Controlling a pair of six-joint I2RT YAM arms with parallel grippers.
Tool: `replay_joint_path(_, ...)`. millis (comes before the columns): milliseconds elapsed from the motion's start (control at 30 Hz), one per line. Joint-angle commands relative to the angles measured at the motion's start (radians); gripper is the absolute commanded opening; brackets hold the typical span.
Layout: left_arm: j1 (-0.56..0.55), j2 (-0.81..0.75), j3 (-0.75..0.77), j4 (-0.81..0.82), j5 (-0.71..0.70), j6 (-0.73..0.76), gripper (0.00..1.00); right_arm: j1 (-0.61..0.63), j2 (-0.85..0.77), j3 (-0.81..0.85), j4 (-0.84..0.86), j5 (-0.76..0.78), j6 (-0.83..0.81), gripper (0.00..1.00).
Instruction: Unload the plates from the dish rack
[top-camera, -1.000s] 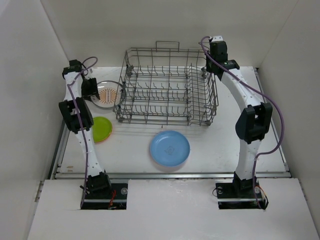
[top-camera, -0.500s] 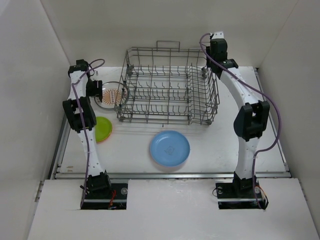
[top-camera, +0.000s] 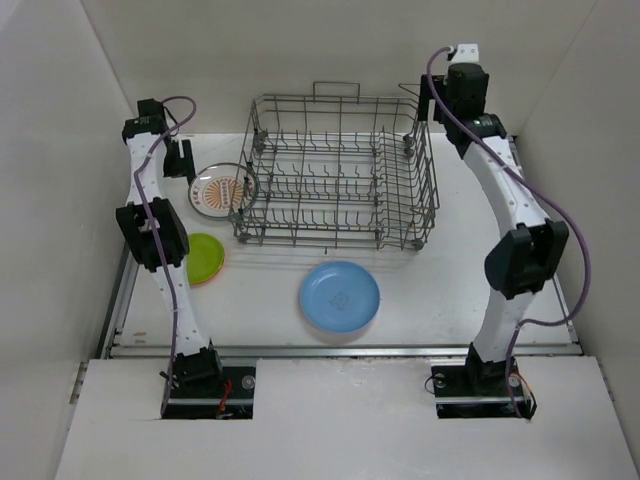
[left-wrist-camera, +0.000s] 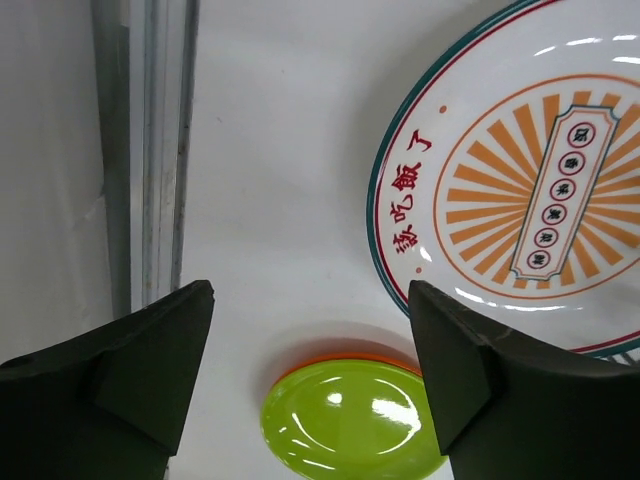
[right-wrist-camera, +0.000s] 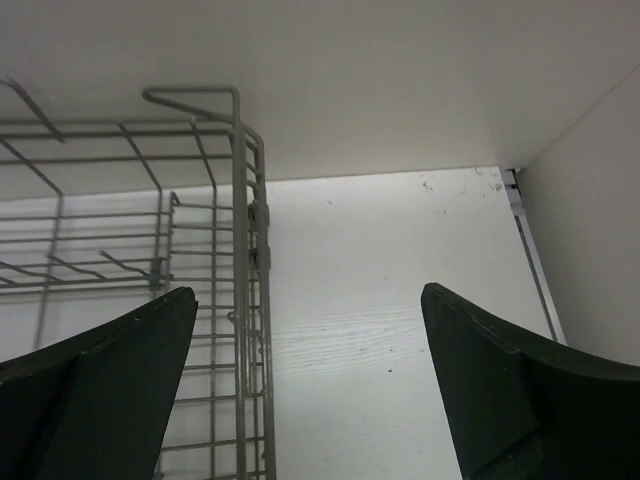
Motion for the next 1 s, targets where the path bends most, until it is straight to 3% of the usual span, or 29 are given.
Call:
replay_joint_path(0,0.020,-0.124,0.018,0.034,-0.012,-0.095,0.77,-0.025,-0.197,-0.036,0.056,-0.056,0.078,1.00)
replay_joint_path(133,0.040,-0.250,-0.032,0.091,-0.022,-0.155,0.84,-0.085,-0.284,-0.119,0.056,0.074,0.218,1.00)
replay_joint_path(167,0.040,-0.267,-0.032,0.091,-0.069,-0.167,0.86,-0.096,-0.304,-0.146,0.056,0.141,0.255,1.00)
replay_joint_path(200,0.040,-0.284,-0.043,0.091,-0.097,-0.168,0.87,-0.122,-0.349,-0.212,0.056,0.305,0.295,1.00)
replay_joint_path(333,0.040,-0.368,-0.104,0.114,-0.295,-0.168,0.98,-0.159,-0.467,-0.435,0.154,0.596,0.362,1.00)
replay_joint_path(467,0.078,-0.463,-0.253,0.209,-0.446,-0.204,1.00,-0.168,-0.489,-0.495,0.149,0.631,0.362,1.00)
replay_joint_path(667,0.108,-0.499,-0.307,0.187,-0.374,-0.229,1.00,-0.131,-0.432,-0.427,0.062,0.738,0.371,1.00)
replay_joint_path(967,0.108,-0.517,-0.328,0.196,-0.338,-0.220,1.00,-0.111,-0.441,-0.438,0.093,0.711,0.380,1.00)
